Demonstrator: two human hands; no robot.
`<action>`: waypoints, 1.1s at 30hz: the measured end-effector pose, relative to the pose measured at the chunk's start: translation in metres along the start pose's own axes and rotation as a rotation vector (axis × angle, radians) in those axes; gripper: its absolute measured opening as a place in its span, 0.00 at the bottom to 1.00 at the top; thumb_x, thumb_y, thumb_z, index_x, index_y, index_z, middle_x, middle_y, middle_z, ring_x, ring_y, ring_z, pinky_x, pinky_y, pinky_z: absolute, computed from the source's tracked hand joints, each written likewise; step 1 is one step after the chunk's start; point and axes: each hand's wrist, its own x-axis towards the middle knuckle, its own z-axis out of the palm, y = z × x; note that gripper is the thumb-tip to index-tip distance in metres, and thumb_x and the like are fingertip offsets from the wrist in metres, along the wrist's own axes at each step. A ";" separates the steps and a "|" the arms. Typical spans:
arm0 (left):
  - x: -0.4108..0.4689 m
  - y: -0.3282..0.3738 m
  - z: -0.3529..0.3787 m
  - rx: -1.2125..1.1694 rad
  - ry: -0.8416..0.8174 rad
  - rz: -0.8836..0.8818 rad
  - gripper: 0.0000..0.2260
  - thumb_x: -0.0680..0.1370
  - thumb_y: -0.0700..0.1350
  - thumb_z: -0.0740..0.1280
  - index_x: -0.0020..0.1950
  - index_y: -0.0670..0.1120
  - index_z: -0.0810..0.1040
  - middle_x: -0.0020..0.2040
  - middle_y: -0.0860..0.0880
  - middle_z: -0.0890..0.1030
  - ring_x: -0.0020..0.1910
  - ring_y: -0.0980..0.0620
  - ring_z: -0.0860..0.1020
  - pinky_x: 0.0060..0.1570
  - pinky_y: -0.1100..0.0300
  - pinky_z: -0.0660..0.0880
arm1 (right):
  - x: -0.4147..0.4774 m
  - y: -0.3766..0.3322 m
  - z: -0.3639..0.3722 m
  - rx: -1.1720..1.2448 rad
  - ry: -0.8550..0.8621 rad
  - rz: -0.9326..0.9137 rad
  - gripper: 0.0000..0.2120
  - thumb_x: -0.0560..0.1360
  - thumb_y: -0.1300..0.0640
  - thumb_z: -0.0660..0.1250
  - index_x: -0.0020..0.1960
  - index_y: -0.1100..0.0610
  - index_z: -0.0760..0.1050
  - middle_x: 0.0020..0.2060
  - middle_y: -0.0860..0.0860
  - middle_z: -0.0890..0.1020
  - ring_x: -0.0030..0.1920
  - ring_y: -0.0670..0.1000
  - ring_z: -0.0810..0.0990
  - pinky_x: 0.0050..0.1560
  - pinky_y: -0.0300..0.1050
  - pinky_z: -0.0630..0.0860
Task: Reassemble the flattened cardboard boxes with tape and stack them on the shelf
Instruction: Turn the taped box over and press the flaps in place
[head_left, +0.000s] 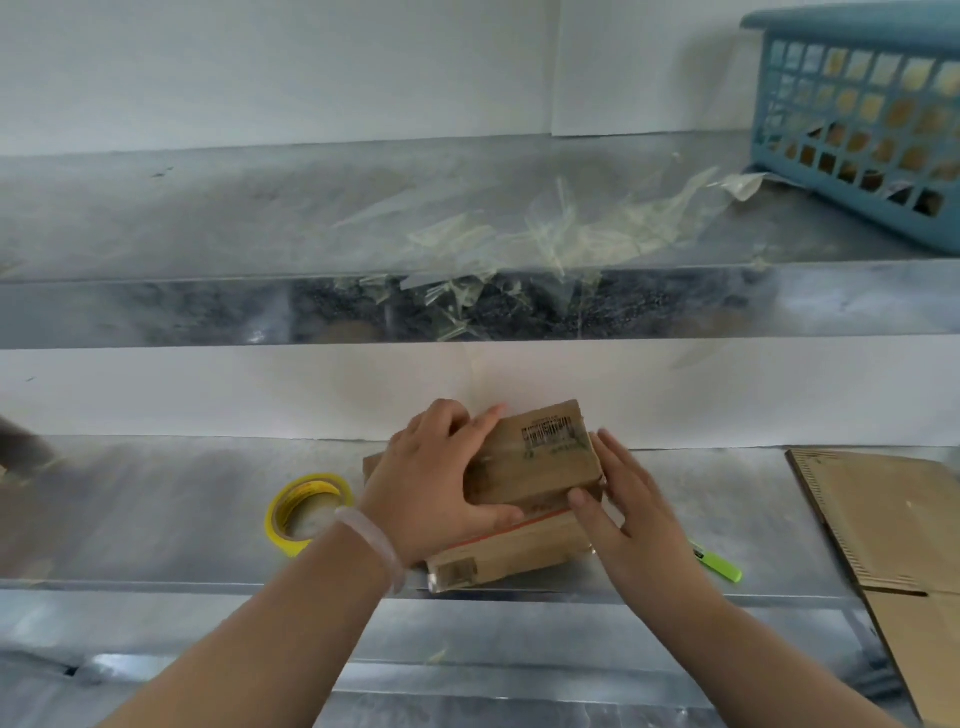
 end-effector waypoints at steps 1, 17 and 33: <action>-0.009 0.003 0.000 -0.038 0.096 -0.008 0.44 0.65 0.72 0.66 0.76 0.58 0.57 0.60 0.55 0.63 0.59 0.56 0.64 0.58 0.60 0.66 | -0.004 -0.007 -0.003 -0.035 0.060 -0.047 0.27 0.74 0.36 0.60 0.72 0.36 0.62 0.70 0.35 0.62 0.70 0.39 0.61 0.69 0.40 0.63; -0.097 0.013 0.026 -0.541 0.586 -0.058 0.39 0.71 0.61 0.71 0.76 0.59 0.54 0.71 0.55 0.66 0.69 0.58 0.66 0.65 0.68 0.65 | -0.012 -0.054 0.016 -0.261 0.032 -0.973 0.21 0.79 0.49 0.64 0.71 0.53 0.71 0.68 0.51 0.73 0.72 0.54 0.67 0.73 0.47 0.64; -0.081 -0.077 0.038 -0.637 0.162 0.031 0.37 0.74 0.55 0.68 0.77 0.62 0.50 0.73 0.59 0.63 0.71 0.60 0.65 0.67 0.62 0.68 | 0.003 -0.054 0.057 -0.613 0.139 -0.722 0.23 0.78 0.47 0.61 0.72 0.50 0.69 0.69 0.51 0.73 0.69 0.53 0.71 0.68 0.56 0.70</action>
